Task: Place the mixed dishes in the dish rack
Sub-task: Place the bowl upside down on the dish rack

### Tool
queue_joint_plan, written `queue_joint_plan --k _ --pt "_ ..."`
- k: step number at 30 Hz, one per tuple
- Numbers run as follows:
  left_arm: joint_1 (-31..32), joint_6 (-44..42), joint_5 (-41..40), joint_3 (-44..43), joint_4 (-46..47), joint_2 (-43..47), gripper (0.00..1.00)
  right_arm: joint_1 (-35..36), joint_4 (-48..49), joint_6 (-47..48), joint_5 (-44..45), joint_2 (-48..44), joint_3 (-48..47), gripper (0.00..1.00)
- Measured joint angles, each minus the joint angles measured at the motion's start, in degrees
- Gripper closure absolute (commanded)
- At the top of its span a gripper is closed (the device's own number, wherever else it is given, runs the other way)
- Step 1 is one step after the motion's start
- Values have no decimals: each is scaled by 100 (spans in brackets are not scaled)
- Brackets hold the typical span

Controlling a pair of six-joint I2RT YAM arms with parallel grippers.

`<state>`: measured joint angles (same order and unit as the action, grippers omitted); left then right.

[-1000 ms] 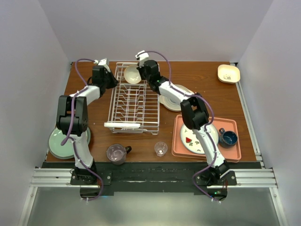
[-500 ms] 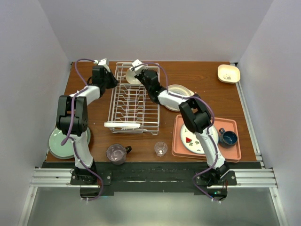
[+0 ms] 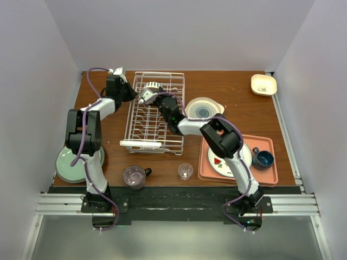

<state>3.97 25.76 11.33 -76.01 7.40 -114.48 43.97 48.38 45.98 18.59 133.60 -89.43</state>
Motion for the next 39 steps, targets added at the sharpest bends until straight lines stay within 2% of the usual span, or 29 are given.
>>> queue_joint_plan --k 11,24,35,39 --pt "2 61 199 -103 37 -109 100 76 249 498 -4 -94 310 100" --pt "0 205 387 -149 184 -205 100 295 234 931 -37 -352 822 82" --pt "7 280 638 -254 286 -337 100 435 -15 938 -179 -463 977 77" --pt "31 308 697 -256 332 -356 100 481 -44 914 -201 -509 1058 71"
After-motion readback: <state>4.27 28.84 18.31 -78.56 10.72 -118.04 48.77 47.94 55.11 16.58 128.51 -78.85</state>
